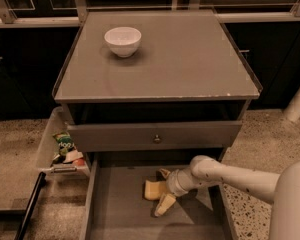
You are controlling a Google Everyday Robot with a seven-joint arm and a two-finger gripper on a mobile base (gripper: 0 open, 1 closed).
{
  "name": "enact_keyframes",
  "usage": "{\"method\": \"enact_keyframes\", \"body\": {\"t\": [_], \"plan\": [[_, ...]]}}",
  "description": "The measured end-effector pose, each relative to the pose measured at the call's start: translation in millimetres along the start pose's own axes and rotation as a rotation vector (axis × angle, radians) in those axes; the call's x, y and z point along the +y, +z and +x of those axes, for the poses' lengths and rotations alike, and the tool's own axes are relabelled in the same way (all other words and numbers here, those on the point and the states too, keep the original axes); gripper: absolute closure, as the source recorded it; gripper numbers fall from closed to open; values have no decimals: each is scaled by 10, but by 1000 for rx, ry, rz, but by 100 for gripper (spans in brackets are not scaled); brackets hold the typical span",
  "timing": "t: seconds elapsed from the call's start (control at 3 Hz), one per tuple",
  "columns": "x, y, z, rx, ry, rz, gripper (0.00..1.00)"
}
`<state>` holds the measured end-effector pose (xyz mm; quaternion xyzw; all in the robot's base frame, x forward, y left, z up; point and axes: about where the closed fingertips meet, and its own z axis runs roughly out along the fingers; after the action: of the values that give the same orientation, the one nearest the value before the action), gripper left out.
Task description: Pick sponge from middle drawer and place on counter
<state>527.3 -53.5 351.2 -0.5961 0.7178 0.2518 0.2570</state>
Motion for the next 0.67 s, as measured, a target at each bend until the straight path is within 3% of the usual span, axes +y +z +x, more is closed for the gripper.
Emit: {"method": "enact_keyframes", "body": {"t": [0.67], "plan": [[-8, 2, -3, -1, 0, 3, 42]]}}
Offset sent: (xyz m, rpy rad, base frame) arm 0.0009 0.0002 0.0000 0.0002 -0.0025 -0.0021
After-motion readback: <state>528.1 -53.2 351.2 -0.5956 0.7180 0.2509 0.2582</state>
